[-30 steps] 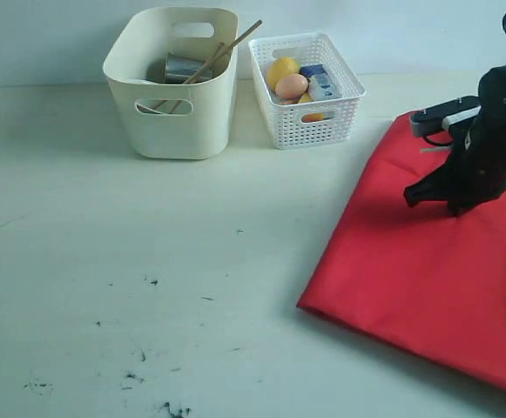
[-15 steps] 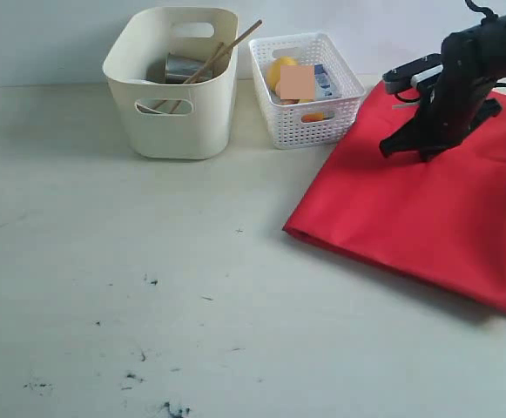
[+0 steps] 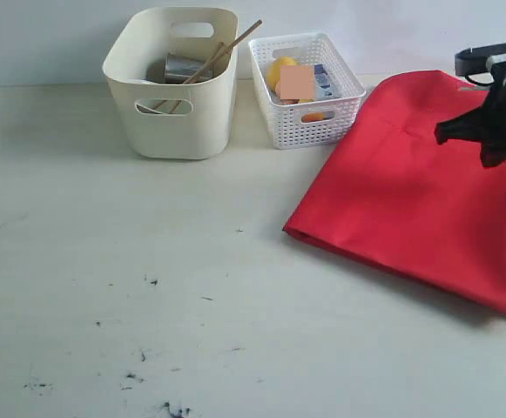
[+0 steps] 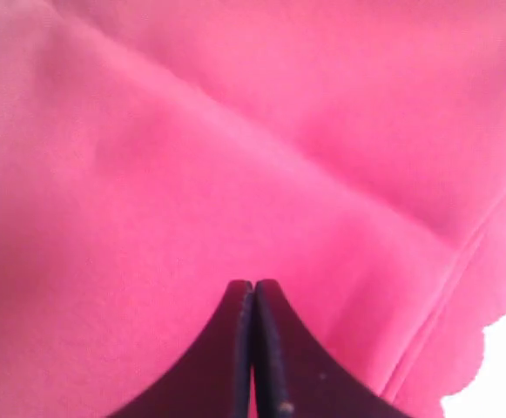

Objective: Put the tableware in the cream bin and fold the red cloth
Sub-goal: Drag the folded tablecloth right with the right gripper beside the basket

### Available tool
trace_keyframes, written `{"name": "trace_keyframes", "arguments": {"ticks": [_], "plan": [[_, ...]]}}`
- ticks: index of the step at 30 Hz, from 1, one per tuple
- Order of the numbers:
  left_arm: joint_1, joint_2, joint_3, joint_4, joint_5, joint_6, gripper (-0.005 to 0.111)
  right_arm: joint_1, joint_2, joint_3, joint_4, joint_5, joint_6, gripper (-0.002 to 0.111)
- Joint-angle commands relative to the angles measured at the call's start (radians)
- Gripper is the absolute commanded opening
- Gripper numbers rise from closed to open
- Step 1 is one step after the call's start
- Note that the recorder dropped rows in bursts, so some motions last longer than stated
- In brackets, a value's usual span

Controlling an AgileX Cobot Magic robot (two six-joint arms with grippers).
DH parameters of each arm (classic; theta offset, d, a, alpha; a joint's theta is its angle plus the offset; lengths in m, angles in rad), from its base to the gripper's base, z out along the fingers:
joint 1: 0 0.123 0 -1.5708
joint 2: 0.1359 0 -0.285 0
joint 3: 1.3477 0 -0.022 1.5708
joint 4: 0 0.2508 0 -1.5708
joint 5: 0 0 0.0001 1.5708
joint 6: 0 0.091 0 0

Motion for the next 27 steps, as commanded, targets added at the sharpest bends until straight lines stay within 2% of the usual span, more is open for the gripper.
{"name": "trace_keyframes", "arguments": {"ticks": [1,7,16,22,27], "plan": [[0.002,-0.005,0.005,0.002,-0.003,-0.004,0.0,-0.015,0.017,0.059,0.021,-0.069,0.013,0.0],[0.002,-0.005,0.005,0.002,-0.003,-0.004,0.0,-0.026,0.099,0.057,0.011,-0.1,0.05,0.0],[0.002,-0.005,0.005,0.002,-0.003,-0.004,0.0,-0.106,0.186,0.048,-0.064,-0.181,0.117,0.0],[0.002,-0.005,0.005,0.002,-0.003,-0.004,0.0,-0.123,0.258,-0.055,-0.064,-0.189,0.113,0.0],[0.002,-0.005,0.005,0.004,-0.003,-0.004,0.0,-0.123,0.33,-0.189,-0.056,-0.196,0.034,0.0]]}}
